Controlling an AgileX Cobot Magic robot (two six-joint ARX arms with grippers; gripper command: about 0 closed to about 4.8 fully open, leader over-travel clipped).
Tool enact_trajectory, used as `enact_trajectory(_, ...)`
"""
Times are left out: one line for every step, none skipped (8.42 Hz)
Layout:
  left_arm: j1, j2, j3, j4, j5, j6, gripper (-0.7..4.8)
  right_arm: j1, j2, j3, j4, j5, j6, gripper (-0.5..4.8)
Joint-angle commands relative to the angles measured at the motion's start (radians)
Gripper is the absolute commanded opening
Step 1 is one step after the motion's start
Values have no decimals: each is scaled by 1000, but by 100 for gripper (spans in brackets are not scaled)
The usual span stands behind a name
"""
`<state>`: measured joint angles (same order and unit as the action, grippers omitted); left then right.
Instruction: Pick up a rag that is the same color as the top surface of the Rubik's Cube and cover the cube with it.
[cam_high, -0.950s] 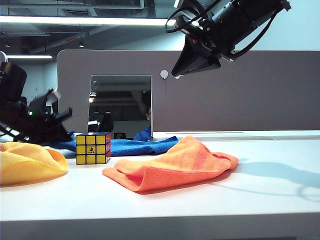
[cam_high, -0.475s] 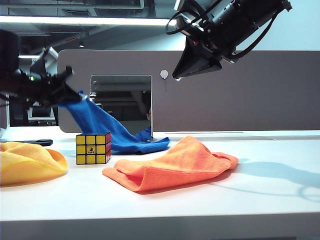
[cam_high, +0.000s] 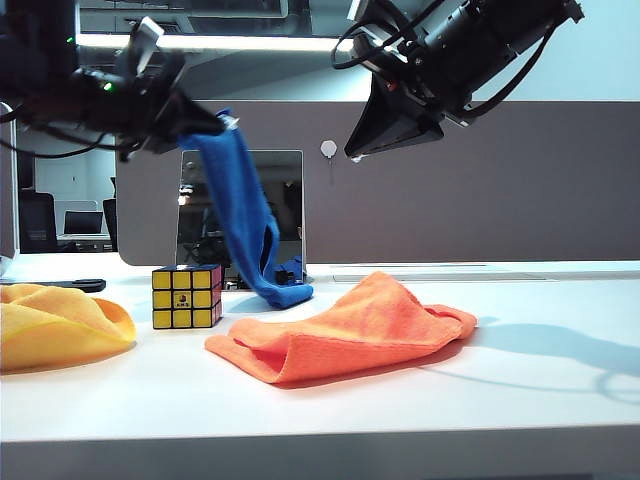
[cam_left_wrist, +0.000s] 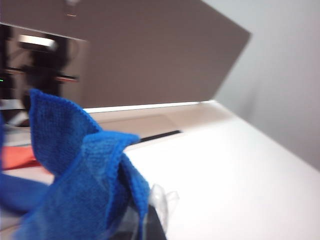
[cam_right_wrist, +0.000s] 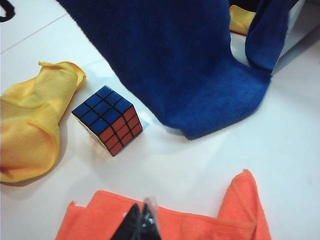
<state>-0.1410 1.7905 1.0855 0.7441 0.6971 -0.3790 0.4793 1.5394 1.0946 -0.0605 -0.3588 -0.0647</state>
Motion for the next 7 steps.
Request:
enact_trajectory(-90,-70,-1,-111,-13,-41,-6,0,-5,3,27,19,-25,-5)
enact_trajectory(-89,-107,-1,-222,-69,12,-6,0,-5,4,35,27,-25,-5)
enact_trajectory(-88,-168,-1,-367,-95,98,-6,0,-5,4,46,27,-25,-5)
enact_trajectory(-88,-193,-1,-419,-95,103,-6,-1,-5,3,58,26,-24,-5)
enact_trajectory(-88,-203,-2,-454,-95,103,-5,0,-5,3,65,26,-24,-6)
enact_trajectory(-88,-209,-2,-538,-96,105,-6,-1,-5,3,64,26,-24,-5)
enact_trajectory(-88,-212,-2,-621,-100,148,-6,-1,-5,3,65,26,-24,-5)
